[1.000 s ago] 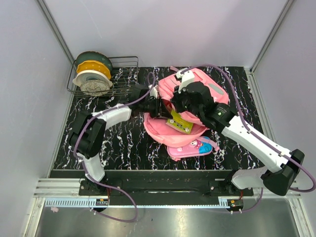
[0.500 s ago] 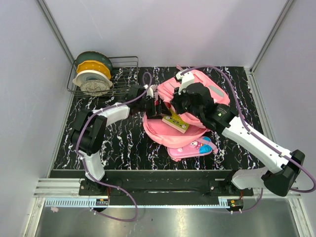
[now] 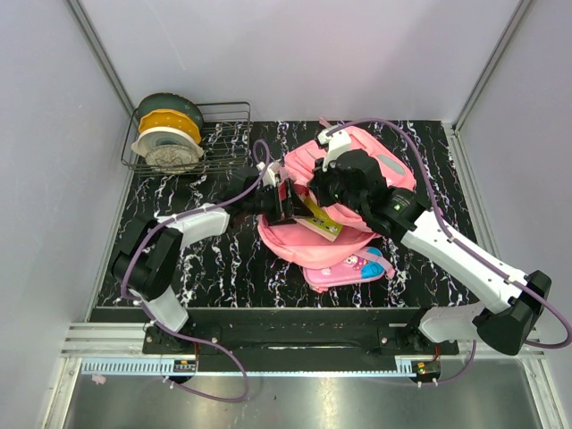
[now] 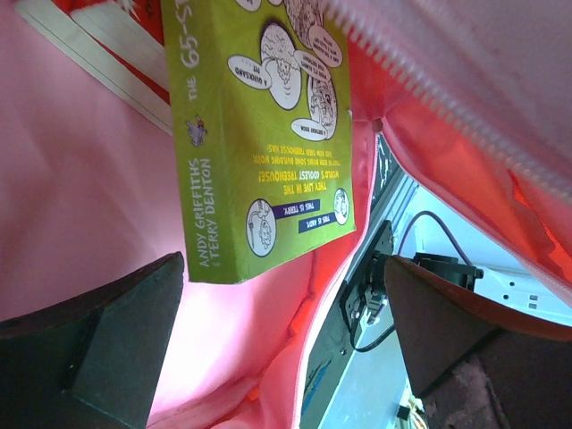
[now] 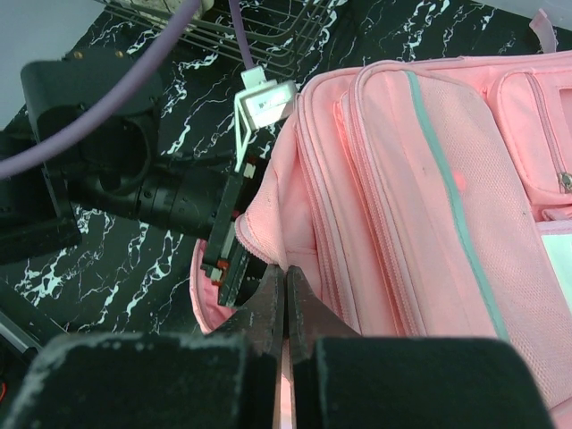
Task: Pack the student bag
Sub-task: Place the book in the student bag.
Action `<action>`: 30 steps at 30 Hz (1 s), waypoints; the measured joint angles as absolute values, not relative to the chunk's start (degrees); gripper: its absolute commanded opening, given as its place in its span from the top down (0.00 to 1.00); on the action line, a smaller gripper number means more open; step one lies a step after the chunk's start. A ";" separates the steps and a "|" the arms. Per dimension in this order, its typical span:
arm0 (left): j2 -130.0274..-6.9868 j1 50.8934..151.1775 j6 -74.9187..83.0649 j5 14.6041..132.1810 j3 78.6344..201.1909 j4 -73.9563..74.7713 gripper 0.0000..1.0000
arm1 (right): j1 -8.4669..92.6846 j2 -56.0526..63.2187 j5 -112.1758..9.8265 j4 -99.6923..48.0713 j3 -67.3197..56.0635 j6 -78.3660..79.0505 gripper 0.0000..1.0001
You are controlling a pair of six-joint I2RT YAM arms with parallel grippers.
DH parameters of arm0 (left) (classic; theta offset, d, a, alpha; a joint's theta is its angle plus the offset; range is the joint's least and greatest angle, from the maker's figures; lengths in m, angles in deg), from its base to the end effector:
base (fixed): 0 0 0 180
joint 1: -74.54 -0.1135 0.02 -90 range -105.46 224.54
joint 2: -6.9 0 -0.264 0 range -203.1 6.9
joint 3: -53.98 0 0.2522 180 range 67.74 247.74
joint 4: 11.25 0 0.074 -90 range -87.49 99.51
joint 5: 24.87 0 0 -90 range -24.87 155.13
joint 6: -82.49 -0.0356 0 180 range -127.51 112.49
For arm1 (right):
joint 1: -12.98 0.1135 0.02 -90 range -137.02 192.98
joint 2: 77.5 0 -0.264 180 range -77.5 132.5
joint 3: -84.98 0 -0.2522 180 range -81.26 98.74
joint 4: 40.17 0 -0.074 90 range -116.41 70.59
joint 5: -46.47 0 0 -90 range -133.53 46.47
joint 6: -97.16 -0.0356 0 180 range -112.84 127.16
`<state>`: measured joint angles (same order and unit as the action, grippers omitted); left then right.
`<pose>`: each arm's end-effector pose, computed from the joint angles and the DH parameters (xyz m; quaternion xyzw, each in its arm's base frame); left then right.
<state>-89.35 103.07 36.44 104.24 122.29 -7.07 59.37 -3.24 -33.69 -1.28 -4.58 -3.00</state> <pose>0.3035 -0.1905 0.2037 0.0499 0.8389 -0.5058 0.1946 0.2053 0.2067 0.3958 -0.2127 0.8031 0.1986 0.5200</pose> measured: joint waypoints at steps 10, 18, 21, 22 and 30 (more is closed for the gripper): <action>-89.85 104.60 42.88 100.11 119.34 -13.56 0.85 | 59.37 -3.20 -33.71 -1.28 -4.58 -3.00 1.00; -90.81 104.60 43.58 99.35 119.42 -14.31 1.00 | 59.37 -3.20 -33.71 -1.33 -4.58 -3.00 1.00; -91.14 104.60 43.54 99.24 120.04 -13.89 1.00 | 59.37 -3.20 -33.73 -1.35 -4.58 -3.00 1.00; -91.47 104.60 43.52 99.17 120.58 -13.76 1.00 | 59.37 -3.20 -33.77 -1.35 -4.58 -3.00 1.00; -101.87 104.53 40.61 100.94 136.06 -7.77 0.92 | 59.37 -3.48 -34.58 -1.35 -4.71 -3.08 1.00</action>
